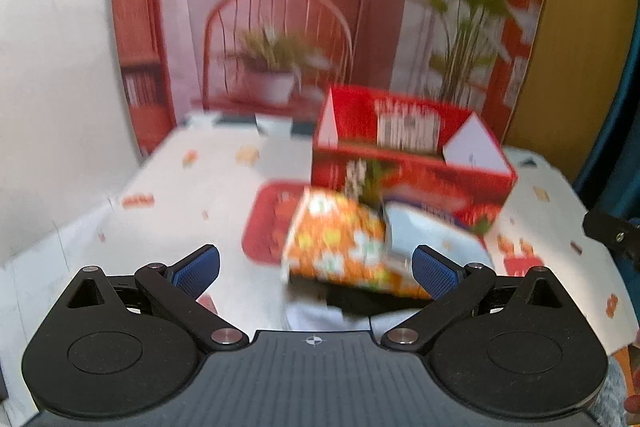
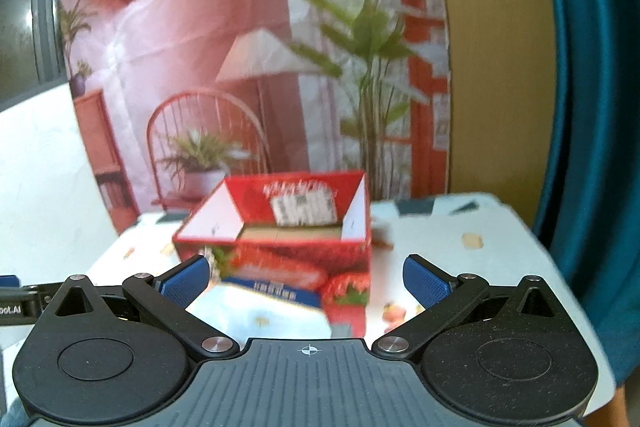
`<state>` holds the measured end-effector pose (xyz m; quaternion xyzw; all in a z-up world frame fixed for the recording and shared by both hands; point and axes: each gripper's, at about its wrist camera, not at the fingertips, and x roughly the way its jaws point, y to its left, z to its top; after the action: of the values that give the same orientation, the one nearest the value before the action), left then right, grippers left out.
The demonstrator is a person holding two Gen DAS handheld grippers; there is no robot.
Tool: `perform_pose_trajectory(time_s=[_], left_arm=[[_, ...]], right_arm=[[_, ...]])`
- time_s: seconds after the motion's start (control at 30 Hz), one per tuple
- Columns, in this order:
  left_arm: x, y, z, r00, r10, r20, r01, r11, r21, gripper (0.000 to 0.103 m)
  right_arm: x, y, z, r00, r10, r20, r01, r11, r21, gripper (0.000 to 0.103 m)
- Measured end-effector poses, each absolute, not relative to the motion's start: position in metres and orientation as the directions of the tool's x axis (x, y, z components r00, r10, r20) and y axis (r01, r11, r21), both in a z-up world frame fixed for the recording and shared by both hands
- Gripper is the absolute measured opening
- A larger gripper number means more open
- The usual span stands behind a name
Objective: Organize soft objects
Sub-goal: 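Move both tools down toward the pile of soft items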
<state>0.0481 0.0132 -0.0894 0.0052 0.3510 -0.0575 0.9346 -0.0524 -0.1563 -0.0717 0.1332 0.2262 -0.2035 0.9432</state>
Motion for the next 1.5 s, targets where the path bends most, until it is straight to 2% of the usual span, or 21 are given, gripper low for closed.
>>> perform_pose_trajectory(time_s=[0.13, 0.4, 0.73, 1.03, 1.33, 1.5], left_arm=[[0.059, 0.015, -0.116, 0.689, -0.101, -0.718, 0.115, 0.993, -0.03, 0.103], [0.08, 0.014, -0.172, 0.55, -0.11, -0.828, 0.117, 0.992, -0.054, 0.103], [0.1, 0.002, -0.228, 0.371, -0.16, -0.915, 0.157, 0.982, -0.108, 0.103], [0.11, -0.003, -0.257, 0.306, -0.194, -0.932, 0.165, 0.975, -0.149, 0.103], [0.111, -0.004, -0.26, 0.335, -0.234, -0.913, 0.171, 0.968, -0.185, 0.101], [0.108, -0.001, -0.255, 0.347, -0.281, -0.895, 0.177, 0.957, -0.232, 0.096]], right_arm=[[-0.043, -0.156, -0.105, 0.785, -0.295, -0.545, 0.43, 0.893, 0.136, 0.103], [-0.014, -0.144, -0.172, 0.673, -0.307, -0.673, 0.413, 0.911, -0.003, 0.103], [0.013, -0.139, -0.238, 0.526, -0.213, -0.823, 0.383, 0.924, 0.006, 0.103], [0.017, -0.145, -0.254, 0.482, -0.178, -0.858, 0.391, 0.92, 0.03, 0.103], [0.016, -0.152, -0.26, 0.493, -0.132, -0.86, 0.401, 0.911, 0.09, 0.103], [0.016, -0.153, -0.26, 0.495, -0.13, -0.859, 0.4, 0.912, 0.092, 0.103]])
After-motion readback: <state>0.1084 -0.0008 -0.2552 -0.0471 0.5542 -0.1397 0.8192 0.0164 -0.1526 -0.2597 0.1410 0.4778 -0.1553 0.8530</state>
